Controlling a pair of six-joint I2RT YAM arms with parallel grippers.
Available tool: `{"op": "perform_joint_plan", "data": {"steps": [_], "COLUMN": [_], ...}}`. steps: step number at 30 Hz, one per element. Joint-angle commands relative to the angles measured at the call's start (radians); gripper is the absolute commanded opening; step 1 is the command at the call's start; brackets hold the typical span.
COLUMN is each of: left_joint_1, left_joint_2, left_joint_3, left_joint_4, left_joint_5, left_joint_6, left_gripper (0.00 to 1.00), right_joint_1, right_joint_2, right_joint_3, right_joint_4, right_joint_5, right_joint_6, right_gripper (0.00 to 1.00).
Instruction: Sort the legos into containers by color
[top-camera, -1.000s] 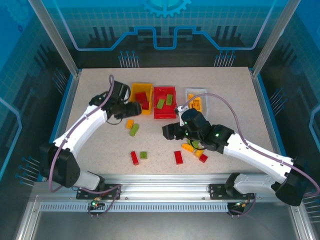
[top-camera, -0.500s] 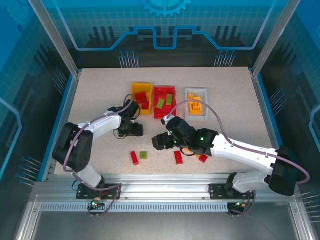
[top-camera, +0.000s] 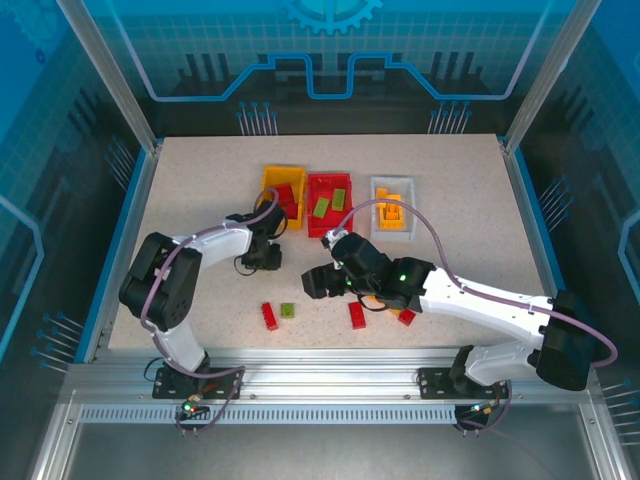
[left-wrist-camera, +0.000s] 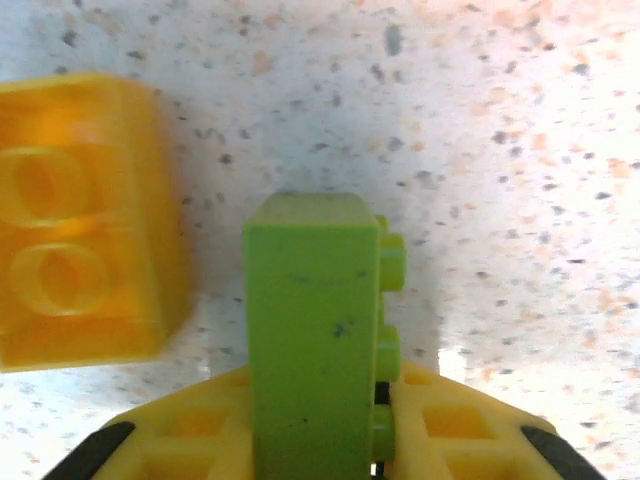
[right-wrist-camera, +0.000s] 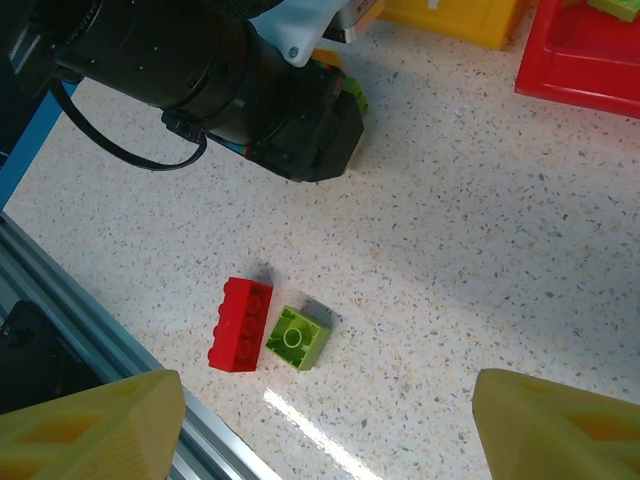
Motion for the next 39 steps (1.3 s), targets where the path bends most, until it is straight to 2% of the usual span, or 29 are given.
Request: {"op": "perform_joint_plan", "data": {"steps": [1, 8, 11, 15, 20, 25, 29, 32, 36, 39], "left_joint_1": [-0.047, -0.148, -0.183, -0.195, -0.194, -0.193, -0.188, -0.180, -0.180, -0.180], "left_joint_2": [-0.044, -0.238, -0.248, -0.155, 0.044, 0.234, 0.332, 0.377, 0.397, 0.383], "left_joint_3": [0.005, 0.031, 0.106, 0.251, 0.499, 0.701, 0.770, 0.801, 0.825, 0.831], "left_joint_4": [0.002, -0.071, -0.083, -0.087, -0.152, -0.212, -0.222, -0.227, -0.231, -0.248], "left_joint_5": [0.008, 0.092, 0.133, 0.170, 0.125, 0.076, 0.031, 0.033, 0.059, 0.065], "left_joint_6": [-0.011, -0.133, -0.178, -0.192, -0.182, -0.187, -0.194, -0.201, -0.204, -0.207], "left_gripper": [0.19, 0.18, 0.18, 0.18, 0.17, 0.17, 0.19, 0.24, 0.39, 0.46], "right_joint_1": [0.000, -0.058, -0.114, -0.199, -0.278, -0.294, -0.295, -0.296, -0.296, -0.297], "right_joint_2": [-0.019, -0.152, -0.210, -0.256, -0.270, -0.267, -0.264, -0.259, -0.247, -0.236], "right_joint_3": [-0.024, -0.068, -0.088, -0.093, -0.065, -0.050, -0.053, -0.056, -0.057, -0.056], "right_joint_4": [0.006, -0.034, -0.059, -0.081, -0.099, -0.106, -0.110, -0.112, -0.112, -0.109], "right_joint_5": [0.024, 0.114, 0.133, 0.124, 0.091, 0.087, 0.082, 0.079, 0.070, 0.058], "right_joint_6": [0.012, 0.014, 0.028, 0.045, 0.045, 0.046, 0.046, 0.041, 0.038, 0.037], "right_gripper": [0.77, 0.75, 0.75, 0.75, 0.75, 0.75, 0.75, 0.75, 0.75, 0.76]}}
